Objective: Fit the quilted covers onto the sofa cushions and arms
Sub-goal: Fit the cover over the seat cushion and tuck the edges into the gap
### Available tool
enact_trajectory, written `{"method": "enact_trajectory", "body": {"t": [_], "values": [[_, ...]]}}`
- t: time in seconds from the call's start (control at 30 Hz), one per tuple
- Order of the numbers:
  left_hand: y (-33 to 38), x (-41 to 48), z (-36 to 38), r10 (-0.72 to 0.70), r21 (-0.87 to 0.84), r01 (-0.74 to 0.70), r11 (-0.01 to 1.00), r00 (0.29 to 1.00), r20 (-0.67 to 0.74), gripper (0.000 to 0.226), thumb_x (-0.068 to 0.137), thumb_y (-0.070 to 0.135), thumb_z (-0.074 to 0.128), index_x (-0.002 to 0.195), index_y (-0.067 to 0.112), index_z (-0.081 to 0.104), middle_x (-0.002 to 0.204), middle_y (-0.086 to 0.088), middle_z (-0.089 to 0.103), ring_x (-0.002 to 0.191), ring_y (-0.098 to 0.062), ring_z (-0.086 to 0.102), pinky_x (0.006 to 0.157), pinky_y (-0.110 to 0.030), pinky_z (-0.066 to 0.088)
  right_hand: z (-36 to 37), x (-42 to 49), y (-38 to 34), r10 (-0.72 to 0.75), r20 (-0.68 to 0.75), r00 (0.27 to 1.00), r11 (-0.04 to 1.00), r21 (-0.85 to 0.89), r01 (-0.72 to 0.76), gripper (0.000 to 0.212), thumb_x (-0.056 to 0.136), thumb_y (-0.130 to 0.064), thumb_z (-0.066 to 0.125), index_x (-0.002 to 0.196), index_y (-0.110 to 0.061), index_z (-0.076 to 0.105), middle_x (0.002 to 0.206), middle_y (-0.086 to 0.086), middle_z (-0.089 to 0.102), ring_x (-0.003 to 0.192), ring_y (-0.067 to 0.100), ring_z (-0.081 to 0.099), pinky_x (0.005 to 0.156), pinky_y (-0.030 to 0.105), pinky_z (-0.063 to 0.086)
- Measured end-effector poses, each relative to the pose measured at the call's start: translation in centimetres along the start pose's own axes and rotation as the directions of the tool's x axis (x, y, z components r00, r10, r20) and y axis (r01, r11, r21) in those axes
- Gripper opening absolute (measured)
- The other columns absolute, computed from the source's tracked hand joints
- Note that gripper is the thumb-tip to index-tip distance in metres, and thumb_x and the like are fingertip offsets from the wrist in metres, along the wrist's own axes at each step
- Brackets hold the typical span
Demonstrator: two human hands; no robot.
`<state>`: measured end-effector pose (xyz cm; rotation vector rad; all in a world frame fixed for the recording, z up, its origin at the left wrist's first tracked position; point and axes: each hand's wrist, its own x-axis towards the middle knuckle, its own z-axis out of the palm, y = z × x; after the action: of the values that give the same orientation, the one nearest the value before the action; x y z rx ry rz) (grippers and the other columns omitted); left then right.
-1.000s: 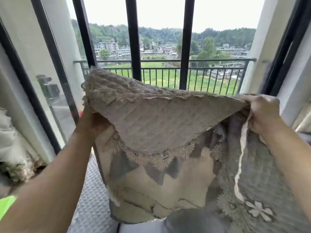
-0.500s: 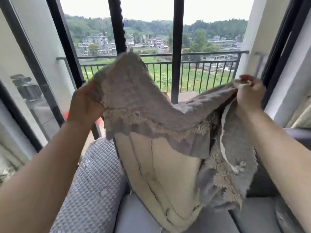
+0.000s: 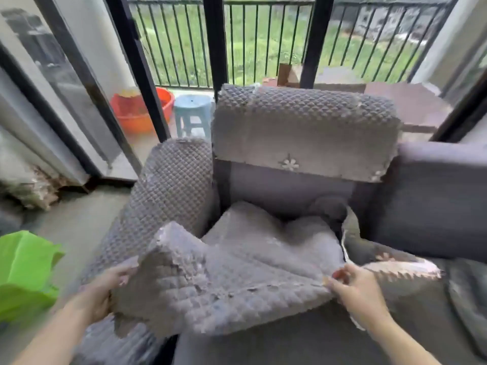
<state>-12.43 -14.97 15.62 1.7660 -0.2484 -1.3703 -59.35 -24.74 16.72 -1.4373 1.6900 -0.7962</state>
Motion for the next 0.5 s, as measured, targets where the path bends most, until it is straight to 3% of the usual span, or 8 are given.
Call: {"method": "enact_trajectory", "body": {"t": [0.1, 0.17, 0.23, 0.27, 0.33, 0.4, 0.43, 0.5], "values": [[-10.4, 3.7, -0.7, -0.308, 0.194, 0.32, 0.927, 0.947, -0.091, 0.024, 0.072, 0.012, 0.069, 0.091, -0.001, 0.073, 0.091, -0.022, 0.069, 0.067, -0.031, 0.067, 0.059, -0.036, 0.053, 7.6, -2.0, 10.4, 0.328, 0.103, 0.939, 0.944, -0.081, -0.321, 0.022, 0.068, 0.001, 0.077, 0.062, -0.008, 0.059, 0.053, 0.01, 0.056, 0.055, 0.024, 0.052, 0.064, 0.051, 0.049], [-15.2, 5.7, 0.0, -0.277, 0.318, 0.327, 0.89, 0.941, -0.193, 0.012, 0.08, 0.002, 0.066, 0.068, 0.001, 0.068, 0.069, -0.017, 0.066, 0.055, -0.026, 0.059, 0.053, -0.032, 0.044, 11.9, -4.2, 15.2, 0.462, 0.121, 0.879, 0.887, -0.089, -0.454, 0.021, 0.068, 0.002, 0.075, 0.064, -0.009, 0.059, 0.056, 0.013, 0.058, 0.057, 0.027, 0.055, 0.066, 0.05, 0.05], [-18.9, 7.8, 0.2, -0.092, 0.46, 0.251, 0.852, 0.936, -0.341, 0.031, 0.086, 0.003, 0.062, 0.058, 0.014, 0.057, 0.056, -0.008, 0.057, 0.056, -0.022, 0.053, 0.053, -0.03, 0.036, 14.9, -6.0, 17.9, 0.489, 0.109, 0.865, 0.87, -0.128, -0.476, 0.018, 0.068, -0.003, 0.074, 0.065, -0.012, 0.06, 0.06, 0.012, 0.061, 0.064, 0.03, 0.06, 0.069, 0.044, 0.051], [-20.5, 8.2, 0.0, -0.003, 0.572, 0.21, 0.793, 0.94, -0.341, 0.027, 0.087, 0.006, 0.061, 0.062, 0.016, 0.058, 0.06, -0.007, 0.059, 0.064, -0.024, 0.056, 0.055, -0.031, 0.037, 16.0, -6.8, 18.9, 0.494, 0.09, 0.865, 0.867, -0.127, -0.482, 0.017, 0.068, -0.004, 0.073, 0.065, -0.014, 0.06, 0.06, 0.009, 0.062, 0.065, 0.029, 0.061, 0.07, 0.041, 0.051], [-22.3, 8.6, -1.1, 0.096, 0.799, 0.192, 0.57, 0.95, -0.296, 0.014, 0.08, 0.007, 0.058, 0.085, 0.016, 0.066, 0.082, -0.013, 0.069, 0.085, -0.033, 0.062, 0.065, -0.035, 0.046, 16.7, -7.3, 19.6, 0.456, 0.071, 0.887, 0.888, -0.097, -0.449, 0.016, 0.07, -0.006, 0.073, 0.066, -0.016, 0.061, 0.056, 0.002, 0.06, 0.06, 0.026, 0.06, 0.067, 0.038, 0.051], [-24.3, 9.4, -2.7, 0.087, 0.912, 0.257, 0.319, 0.951, -0.298, 0.045, 0.08, 0.012, 0.058, 0.125, 0.014, 0.055, 0.117, -0.02, 0.063, 0.109, -0.038, 0.056, 0.086, -0.04, 0.048, 16.7, -7.7, 20.2, 0.387, 0.161, 0.908, 0.921, -0.02, -0.389, 0.014, 0.073, -0.008, 0.073, 0.074, -0.018, 0.063, 0.058, -0.004, 0.059, 0.059, 0.019, 0.057, 0.066, 0.036, 0.05], [-24.8, 9.7, -2.9, 0.095, 0.922, 0.287, 0.261, 0.943, -0.32, 0.056, 0.082, 0.015, 0.058, 0.137, 0.011, 0.044, 0.127, -0.023, 0.055, 0.116, -0.04, 0.05, 0.094, -0.042, 0.044, 16.5, -7.8, 20.3, 0.338, 0.259, 0.905, 0.935, 0.016, -0.354, 0.016, 0.076, -0.009, 0.073, 0.083, -0.021, 0.066, 0.067, -0.007, 0.062, 0.066, 0.015, 0.058, 0.069, 0.032, 0.05], [-24.9, 10.3, -1.4, 0.196, 0.919, 0.25, 0.306, 0.928, -0.318, 0.058, 0.085, 0.013, 0.056, 0.14, 0.005, 0.039, 0.131, -0.029, 0.048, 0.123, -0.043, 0.041, 0.102, -0.045, 0.035, 16.3, -8.3, 20.2, 0.277, 0.462, 0.843, 0.931, 0.089, -0.354, 0.034, 0.079, -0.005, 0.07, 0.105, -0.028, 0.069, 0.095, -0.016, 0.066, 0.085, -0.004, 0.061, 0.073, 0.011, 0.047]]}}
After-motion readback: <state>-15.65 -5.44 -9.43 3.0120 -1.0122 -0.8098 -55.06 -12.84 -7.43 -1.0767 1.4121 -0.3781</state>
